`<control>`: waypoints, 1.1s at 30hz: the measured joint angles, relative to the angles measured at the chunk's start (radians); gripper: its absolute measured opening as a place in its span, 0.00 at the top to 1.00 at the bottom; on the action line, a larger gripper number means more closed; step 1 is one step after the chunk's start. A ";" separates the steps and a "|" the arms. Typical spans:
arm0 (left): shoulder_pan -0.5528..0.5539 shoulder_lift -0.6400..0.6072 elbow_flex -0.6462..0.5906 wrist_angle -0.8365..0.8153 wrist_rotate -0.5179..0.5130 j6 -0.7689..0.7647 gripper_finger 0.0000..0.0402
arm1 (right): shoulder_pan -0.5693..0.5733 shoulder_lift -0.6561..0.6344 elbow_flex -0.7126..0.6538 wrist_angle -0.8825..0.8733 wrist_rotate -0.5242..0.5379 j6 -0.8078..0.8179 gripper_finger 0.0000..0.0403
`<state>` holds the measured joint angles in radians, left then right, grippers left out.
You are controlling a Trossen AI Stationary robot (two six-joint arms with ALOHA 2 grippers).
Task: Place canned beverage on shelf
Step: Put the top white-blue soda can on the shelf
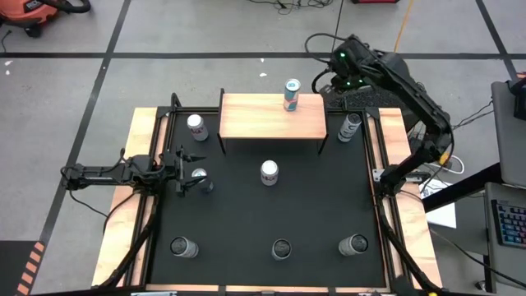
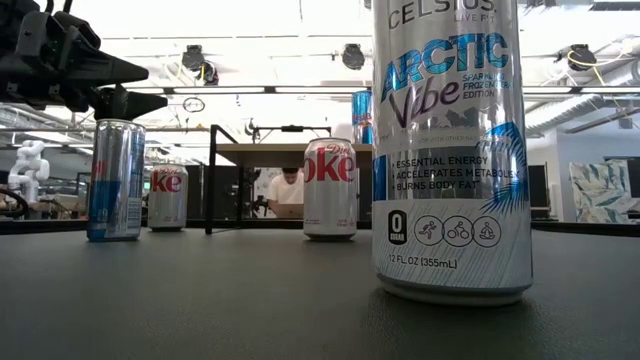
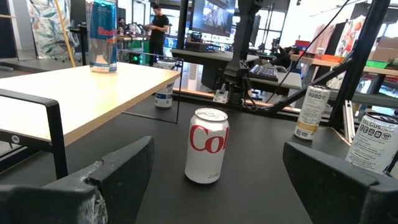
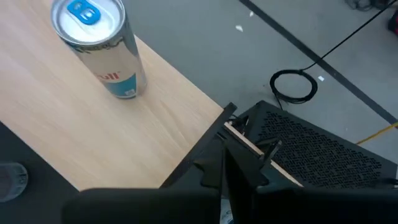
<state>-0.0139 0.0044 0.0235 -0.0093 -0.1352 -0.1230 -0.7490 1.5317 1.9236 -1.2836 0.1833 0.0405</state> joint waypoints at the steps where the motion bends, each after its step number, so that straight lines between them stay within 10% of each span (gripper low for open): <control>1: 0.000 0.000 0.000 0.000 0.000 0.000 0.10 | 0.000 -0.011 0.000 0.000 0.000 -0.002 1.00; 26: 0.000 0.000 0.000 0.000 0.000 0.000 0.10 | 0.000 -0.138 0.001 -0.155 0.131 -0.054 0.99; 33: 0.000 0.000 0.000 0.000 0.000 0.000 0.10 | 0.000 -0.138 0.001 -0.236 0.129 0.003 0.84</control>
<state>-0.0139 0.0044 0.0235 -0.0093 -0.1356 -0.1234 -0.7486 1.3933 1.9244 -1.5194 0.3119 0.0436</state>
